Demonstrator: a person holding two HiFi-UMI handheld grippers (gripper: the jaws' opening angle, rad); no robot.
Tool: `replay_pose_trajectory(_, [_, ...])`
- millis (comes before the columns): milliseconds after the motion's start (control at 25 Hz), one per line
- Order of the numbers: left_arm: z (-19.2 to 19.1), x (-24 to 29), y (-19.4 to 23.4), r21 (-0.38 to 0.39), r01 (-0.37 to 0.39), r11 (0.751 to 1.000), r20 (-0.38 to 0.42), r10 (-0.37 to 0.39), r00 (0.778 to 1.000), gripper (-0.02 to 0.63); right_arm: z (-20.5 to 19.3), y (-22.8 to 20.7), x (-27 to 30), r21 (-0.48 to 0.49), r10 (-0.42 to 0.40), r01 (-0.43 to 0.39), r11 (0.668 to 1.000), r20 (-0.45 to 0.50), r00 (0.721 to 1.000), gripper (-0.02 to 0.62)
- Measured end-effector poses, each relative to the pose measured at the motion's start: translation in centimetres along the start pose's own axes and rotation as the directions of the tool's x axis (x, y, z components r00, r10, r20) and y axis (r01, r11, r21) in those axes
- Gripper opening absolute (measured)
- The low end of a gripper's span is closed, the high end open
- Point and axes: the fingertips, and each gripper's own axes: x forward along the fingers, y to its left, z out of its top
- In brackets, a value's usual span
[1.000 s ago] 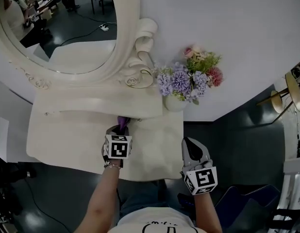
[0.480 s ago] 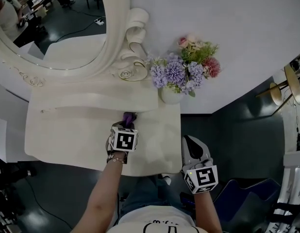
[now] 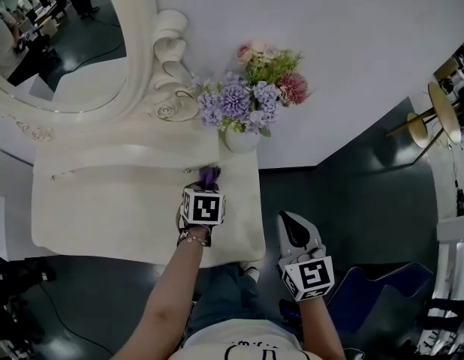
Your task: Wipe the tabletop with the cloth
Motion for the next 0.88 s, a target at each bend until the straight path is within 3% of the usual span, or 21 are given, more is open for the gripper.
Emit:
replay_pose_trajectory(320, [3.4, 2.9, -8.8, 0.001, 0.16, 0.987, 0.015, -0.16, 0.987, 0.074, -1.5, -3.2, -2.8, 0.02, -0.056, 0.056, 0.998, -0.009, 0.998, 0.0])
replay_pose_trajectory(560, [3.1, 1.8, -15.7, -0.052, 0.371, 0.927, 0.046, -0.368, 0.928, 0.074, -1.9, -4.2, -5.2, 0.028, -0.082, 0.082, 0.996, -0.001, 0.997, 0.0])
replay_pose_trajectory(680, [3.3, -0.7, -15.9, -0.058, 0.385, 0.921, 0.105, -0.378, 0.92, 0.074, -1.8, -4.5, -6.2, 0.028, -0.081, 0.081, 0.996, 0.011, 0.997, 0.0])
replay_pose_trajectory(880, [3.0, -5.6, -10.0, -0.09, 0.292, 0.952, 0.182, -0.273, 0.945, 0.074, -1.6, -3.3, -6.7, 0.041, -0.062, 0.06, 0.997, 0.029, 0.998, 0.0])
